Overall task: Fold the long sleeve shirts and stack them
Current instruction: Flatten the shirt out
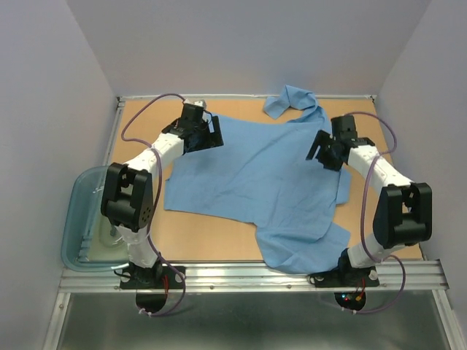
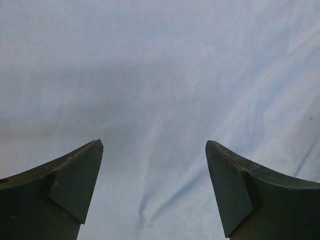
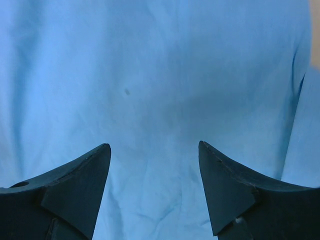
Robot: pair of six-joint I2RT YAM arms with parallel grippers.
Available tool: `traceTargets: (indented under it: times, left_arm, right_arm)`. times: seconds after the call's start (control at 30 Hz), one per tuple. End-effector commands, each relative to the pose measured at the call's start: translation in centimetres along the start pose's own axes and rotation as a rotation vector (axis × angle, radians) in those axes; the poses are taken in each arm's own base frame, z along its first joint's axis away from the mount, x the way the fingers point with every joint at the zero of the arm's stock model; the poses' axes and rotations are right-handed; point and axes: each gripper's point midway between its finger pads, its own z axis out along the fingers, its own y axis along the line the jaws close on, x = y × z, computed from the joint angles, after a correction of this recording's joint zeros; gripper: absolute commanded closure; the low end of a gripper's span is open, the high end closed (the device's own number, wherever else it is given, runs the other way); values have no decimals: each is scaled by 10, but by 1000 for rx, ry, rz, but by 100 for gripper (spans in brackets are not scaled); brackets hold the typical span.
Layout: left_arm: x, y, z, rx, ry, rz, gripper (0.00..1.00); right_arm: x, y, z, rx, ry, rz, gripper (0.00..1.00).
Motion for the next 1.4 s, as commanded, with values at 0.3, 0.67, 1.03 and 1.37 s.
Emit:
traceTargets:
  times: [0.3,0.67,1.03,1.37]
  left_arm:
    - [20,53,43,-77,70,-73,6]
    - [62,90,48,-109,144,-194,7]
    - [44,86,48,-88,97,-255,7]
    - [-23,49,-29,24,-125,-229,4]
  right_arm:
    - [84,-77,9,137,162,196,27]
    - [17,-98,80,192,54,345,30]
    - [-102,-112,121,223,-140,382,30]
    - [-122,-110,36,259,-241,323,24]
